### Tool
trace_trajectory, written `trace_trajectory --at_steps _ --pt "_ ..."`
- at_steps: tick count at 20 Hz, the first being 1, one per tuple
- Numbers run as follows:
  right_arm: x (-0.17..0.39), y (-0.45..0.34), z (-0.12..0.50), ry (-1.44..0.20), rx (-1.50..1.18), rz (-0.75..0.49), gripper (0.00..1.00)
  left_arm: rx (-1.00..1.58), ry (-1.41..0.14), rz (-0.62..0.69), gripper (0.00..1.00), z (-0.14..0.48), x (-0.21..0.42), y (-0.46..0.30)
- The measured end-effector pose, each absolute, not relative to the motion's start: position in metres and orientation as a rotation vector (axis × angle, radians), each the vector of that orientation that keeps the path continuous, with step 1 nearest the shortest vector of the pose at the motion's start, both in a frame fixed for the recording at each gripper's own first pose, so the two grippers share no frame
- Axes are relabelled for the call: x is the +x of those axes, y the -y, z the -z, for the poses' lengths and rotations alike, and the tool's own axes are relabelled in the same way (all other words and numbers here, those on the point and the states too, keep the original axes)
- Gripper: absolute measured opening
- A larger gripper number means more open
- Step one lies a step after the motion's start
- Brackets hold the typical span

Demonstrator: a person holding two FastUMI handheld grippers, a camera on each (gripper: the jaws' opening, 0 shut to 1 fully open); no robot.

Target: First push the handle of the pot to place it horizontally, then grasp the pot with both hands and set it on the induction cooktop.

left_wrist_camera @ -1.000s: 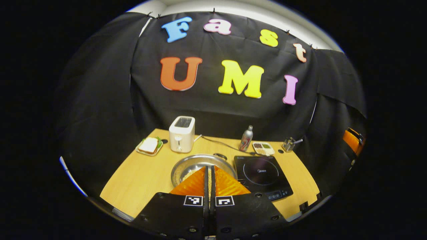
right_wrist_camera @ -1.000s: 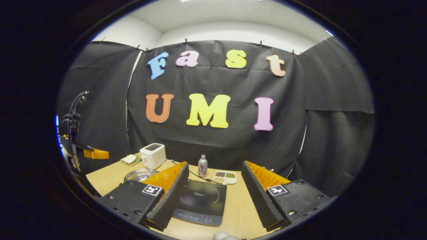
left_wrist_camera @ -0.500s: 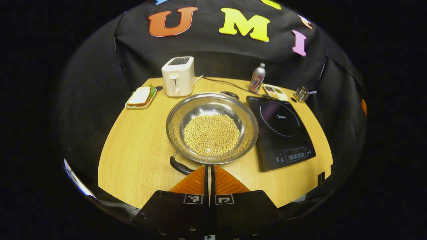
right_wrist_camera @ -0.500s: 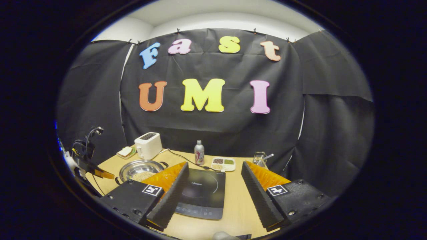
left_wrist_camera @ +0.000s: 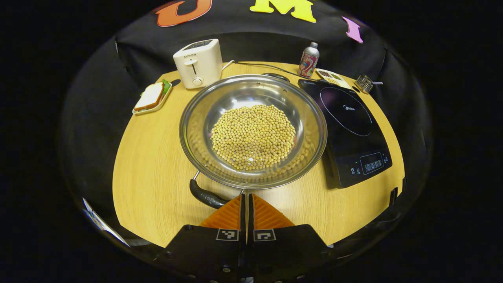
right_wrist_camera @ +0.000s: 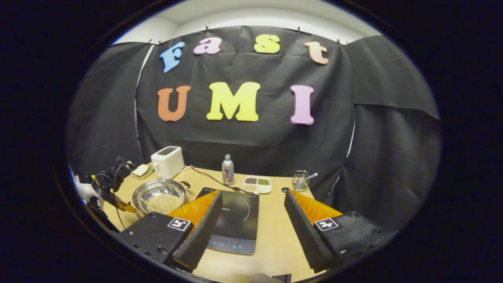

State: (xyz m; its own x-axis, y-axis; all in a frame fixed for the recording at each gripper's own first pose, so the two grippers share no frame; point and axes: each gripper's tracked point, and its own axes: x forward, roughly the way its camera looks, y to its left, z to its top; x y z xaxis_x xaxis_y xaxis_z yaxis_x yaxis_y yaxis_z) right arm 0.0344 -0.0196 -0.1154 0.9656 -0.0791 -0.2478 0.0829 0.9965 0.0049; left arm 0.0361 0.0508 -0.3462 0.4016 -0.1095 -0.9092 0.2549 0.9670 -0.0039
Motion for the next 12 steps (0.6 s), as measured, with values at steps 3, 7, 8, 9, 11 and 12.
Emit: trace_trajectory --at_steps 3,7,8,9,11,12 --pt "0.035 0.020 0.117 -0.253 0.017 0.087 0.99 0.171 -1.162 0.242 0.00 0.353 0.034 -0.052" --pt "0.035 0.020 0.127 -0.276 0.017 0.082 0.99 0.172 -1.177 0.241 0.00 0.358 0.038 -0.051" --pt "0.035 0.020 0.128 -0.280 0.018 0.080 1.00 0.175 -1.178 0.238 0.00 0.358 0.039 -0.053" --pt "0.034 0.021 0.129 -0.281 0.019 0.081 1.00 0.173 -1.179 0.233 0.00 0.359 0.041 -0.055" --pt "0.033 0.021 0.131 -0.282 0.022 0.081 1.00 0.173 -1.180 0.220 0.00 0.359 0.044 -0.061" --pt "0.033 0.022 0.131 -0.282 0.023 0.083 1.00 0.175 -1.180 0.211 0.00 0.358 0.044 -0.065"
